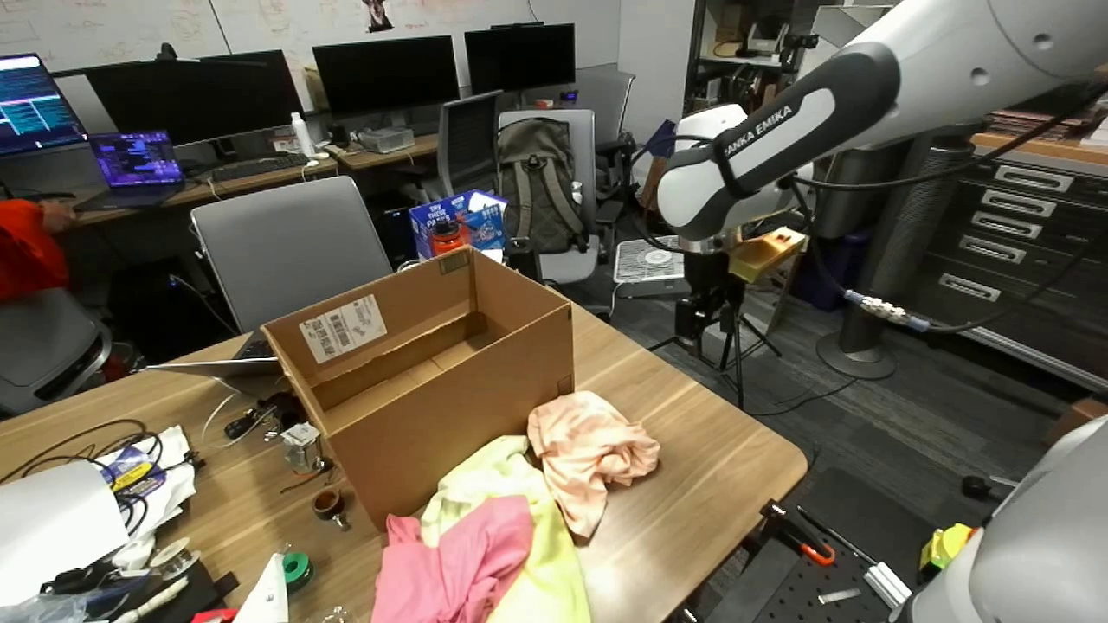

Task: Pick up the clothes from the table and put them in the box

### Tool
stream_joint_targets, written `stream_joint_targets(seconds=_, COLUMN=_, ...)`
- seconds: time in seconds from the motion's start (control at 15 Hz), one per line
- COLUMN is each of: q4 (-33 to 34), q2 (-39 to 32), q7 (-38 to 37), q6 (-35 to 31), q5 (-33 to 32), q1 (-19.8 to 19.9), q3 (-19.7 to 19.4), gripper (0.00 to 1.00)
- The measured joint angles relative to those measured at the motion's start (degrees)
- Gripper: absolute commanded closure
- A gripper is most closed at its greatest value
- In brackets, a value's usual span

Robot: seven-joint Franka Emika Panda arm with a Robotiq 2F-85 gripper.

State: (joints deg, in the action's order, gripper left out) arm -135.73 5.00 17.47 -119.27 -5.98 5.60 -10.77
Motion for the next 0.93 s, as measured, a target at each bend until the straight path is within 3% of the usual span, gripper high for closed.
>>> stream_joint_targets(seconds=0.4, q4=4.47, q2=-6.30, q7=2.11, q6=-0.53, q5=0.26, q1=-0.18, q3=2.85, gripper=0.00)
stream_joint_targets(seconds=0.93, q4=4.87, q2=-9.39, q7=2.84, q6=-1.23, q5=6.98, q1=-1.46, q3=7.15, gripper=0.00)
